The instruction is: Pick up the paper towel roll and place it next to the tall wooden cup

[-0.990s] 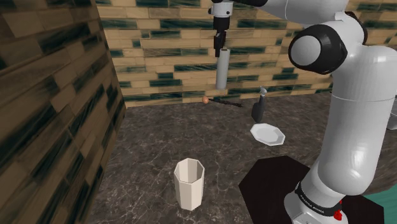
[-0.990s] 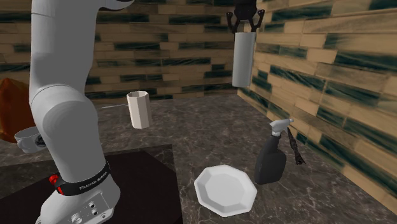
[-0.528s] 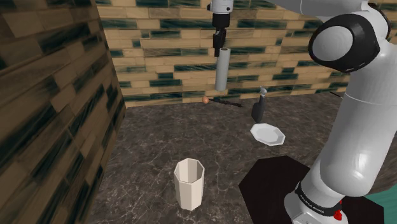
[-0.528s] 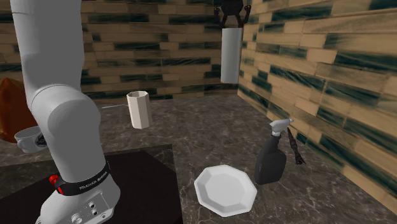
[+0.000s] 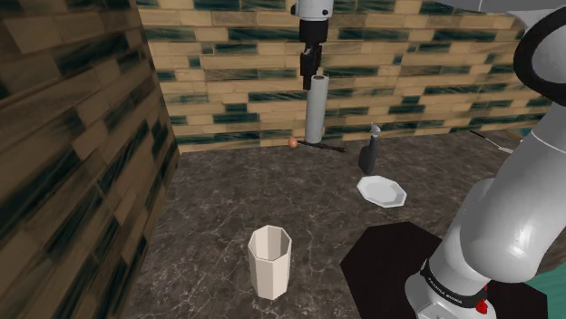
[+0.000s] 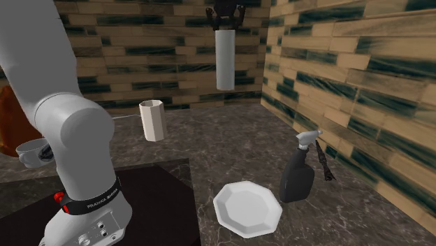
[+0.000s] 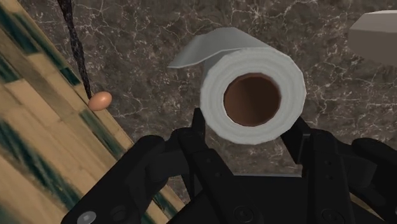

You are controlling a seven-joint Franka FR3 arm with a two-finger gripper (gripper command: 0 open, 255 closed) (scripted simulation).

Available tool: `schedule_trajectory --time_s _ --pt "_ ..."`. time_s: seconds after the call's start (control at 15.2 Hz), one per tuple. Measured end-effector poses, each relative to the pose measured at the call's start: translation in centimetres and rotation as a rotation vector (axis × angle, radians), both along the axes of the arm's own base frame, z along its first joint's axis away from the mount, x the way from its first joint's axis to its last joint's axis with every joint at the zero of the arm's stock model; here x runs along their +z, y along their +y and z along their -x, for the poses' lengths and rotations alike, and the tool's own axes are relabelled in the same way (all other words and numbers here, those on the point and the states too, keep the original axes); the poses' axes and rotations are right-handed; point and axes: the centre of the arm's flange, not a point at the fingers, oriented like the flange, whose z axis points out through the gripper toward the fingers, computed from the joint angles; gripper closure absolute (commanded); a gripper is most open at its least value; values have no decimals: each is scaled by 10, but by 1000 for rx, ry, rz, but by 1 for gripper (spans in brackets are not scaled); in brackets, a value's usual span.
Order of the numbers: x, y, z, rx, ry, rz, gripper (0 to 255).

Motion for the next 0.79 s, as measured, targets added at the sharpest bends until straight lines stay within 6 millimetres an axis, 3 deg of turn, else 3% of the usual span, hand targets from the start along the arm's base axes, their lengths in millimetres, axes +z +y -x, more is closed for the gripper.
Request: schedule_trajectory --time_s 0.79 --pt "-4 137 90 0 0 1 255"
